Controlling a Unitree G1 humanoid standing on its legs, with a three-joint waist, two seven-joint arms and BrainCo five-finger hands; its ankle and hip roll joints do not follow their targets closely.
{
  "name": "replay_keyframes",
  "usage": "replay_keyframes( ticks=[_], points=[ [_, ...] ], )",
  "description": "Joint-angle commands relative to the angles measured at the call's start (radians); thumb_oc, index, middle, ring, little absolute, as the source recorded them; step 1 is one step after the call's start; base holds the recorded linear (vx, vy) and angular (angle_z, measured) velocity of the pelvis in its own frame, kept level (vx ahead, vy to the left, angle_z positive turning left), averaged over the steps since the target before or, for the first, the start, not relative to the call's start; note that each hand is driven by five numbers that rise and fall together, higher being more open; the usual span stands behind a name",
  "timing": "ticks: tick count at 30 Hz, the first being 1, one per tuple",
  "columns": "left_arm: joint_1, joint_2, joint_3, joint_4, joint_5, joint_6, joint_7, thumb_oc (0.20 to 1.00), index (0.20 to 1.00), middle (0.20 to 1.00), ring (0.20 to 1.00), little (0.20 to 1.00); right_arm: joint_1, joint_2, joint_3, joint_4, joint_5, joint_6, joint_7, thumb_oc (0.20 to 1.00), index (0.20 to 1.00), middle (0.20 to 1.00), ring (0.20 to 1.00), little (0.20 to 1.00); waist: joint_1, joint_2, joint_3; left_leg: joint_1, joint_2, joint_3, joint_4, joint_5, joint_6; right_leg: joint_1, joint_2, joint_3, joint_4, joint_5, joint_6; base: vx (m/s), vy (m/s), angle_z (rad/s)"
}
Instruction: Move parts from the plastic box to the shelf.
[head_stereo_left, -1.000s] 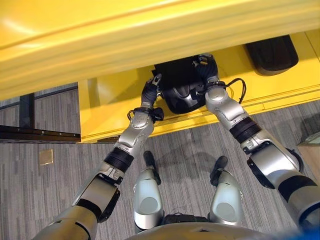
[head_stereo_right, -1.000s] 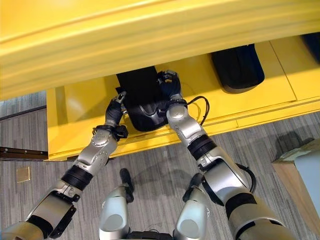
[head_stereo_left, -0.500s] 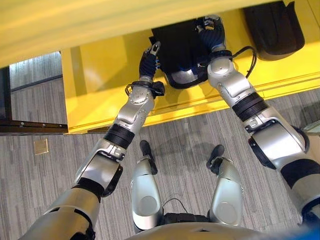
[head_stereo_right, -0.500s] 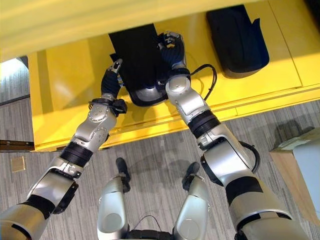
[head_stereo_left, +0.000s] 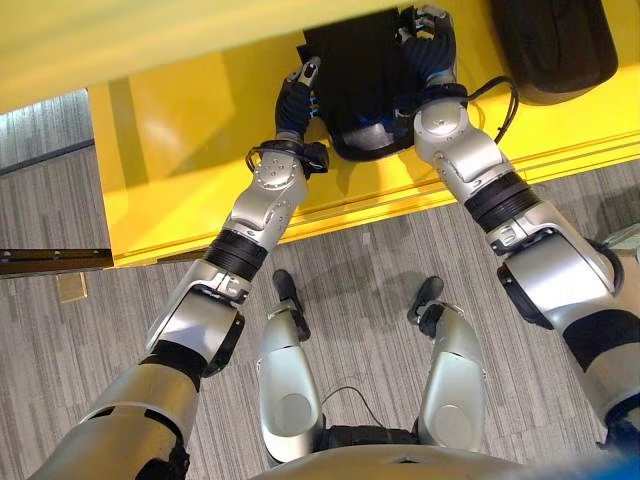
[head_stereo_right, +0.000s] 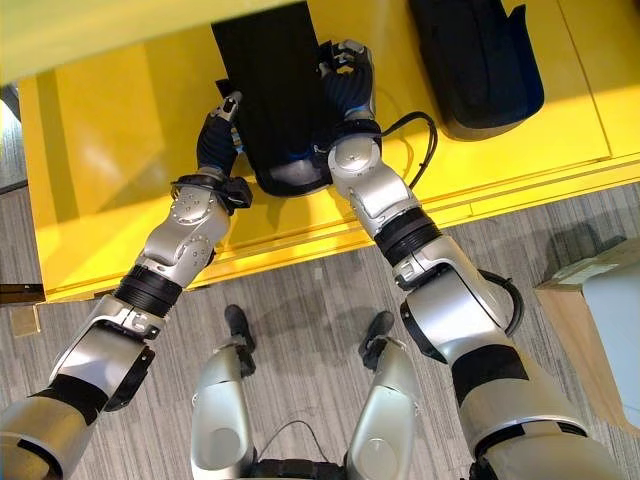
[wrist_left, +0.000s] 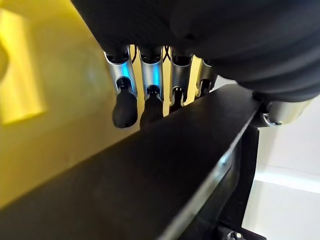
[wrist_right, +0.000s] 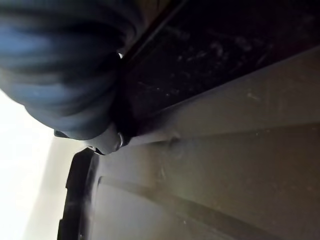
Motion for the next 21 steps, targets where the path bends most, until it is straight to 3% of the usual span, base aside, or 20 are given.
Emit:
replay_keyframes(
  ticks=[1,2,3,10,12,14,21],
  points=[
    [-0.178,-0.053,-0.060,-0.069,-0.027,-0.045,-0.048,0.200,0.200,0.200,0.200,0.200,-0.083,0.087,0.019,-0.064,0.042,-0.034,0.003,0.200,0.200,0.200,0.200,0.200,0.028,-0.025,-0.020,-0.043,-0.012,0.069,0.023,-0.013,0.014,0.007,0.065,-0.025,0.044,-0.068,0.009,0.00,0.000,0.00],
    [-0.178,-0.054,-0.059,-0.069,-0.026,-0.043,-0.049,0.407,0.407,0.407,0.407,0.407,-0.082,0.086,0.019,-0.065,0.041,-0.033,0.003,0.253,0.253,0.253,0.253,0.253,0.028,-0.026,-0.020,-0.044,-0.012,0.068,0.024,-0.013,0.014,0.006,0.066,-0.025,0.043,-0.068,0.009,-0.01,-0.051,-0.01],
    [-0.176,-0.056,-0.060,-0.065,-0.013,-0.046,-0.035,1.000,1.000,1.000,1.000,1.000,-0.080,0.088,0.023,-0.059,0.019,-0.033,0.004,1.000,1.000,1.000,1.000,1.000,0.029,-0.027,-0.020,-0.054,-0.010,0.067,0.025,-0.013,0.013,-0.003,0.067,-0.026,0.045,-0.066,0.008,-0.02,-0.039,0.01],
    [-0.175,-0.069,-0.056,-0.048,-0.025,-0.120,0.014,1.000,1.000,1.000,1.000,1.000,-0.098,0.081,0.038,-0.040,-0.130,-0.038,-0.047,1.000,1.000,1.000,1.000,1.000,0.031,-0.026,-0.020,-0.058,-0.016,0.064,0.018,-0.015,0.014,-0.003,0.069,-0.031,0.025,-0.057,0.013,-0.02,-0.017,0.01],
    [-0.164,-0.079,-0.048,-0.055,-0.048,-0.150,0.028,1.000,1.000,1.000,1.000,1.000,-0.106,0.075,0.038,-0.050,-0.185,-0.008,-0.090,1.000,1.000,1.000,1.000,1.000,0.033,-0.030,-0.020,-0.059,-0.015,0.061,0.019,-0.018,0.015,0.002,0.070,-0.035,0.020,-0.056,0.016,-0.04,-0.062,0.00],
    [-0.146,-0.087,-0.045,-0.076,-0.019,-0.162,0.045,1.000,1.000,1.000,1.000,1.000,-0.109,0.064,0.029,-0.048,-0.199,0.020,-0.163,1.000,1.000,1.000,1.000,1.000,0.037,-0.037,-0.020,-0.060,-0.011,0.059,0.020,-0.023,0.015,0.007,0.070,-0.041,0.019,-0.055,0.020,-0.05,-0.073,-0.01],
    [-0.137,-0.088,-0.042,-0.094,0.020,-0.176,0.098,1.000,1.000,1.000,1.000,1.000,-0.114,0.044,0.027,-0.040,-0.268,0.036,-0.239,1.000,1.000,1.000,1.000,1.000,0.036,-0.044,-0.020,-0.051,-0.008,0.060,0.016,-0.026,0.014,0.020,0.076,-0.043,0.005,-0.052,0.027,-0.04,-0.024,0.01]
  ],
)
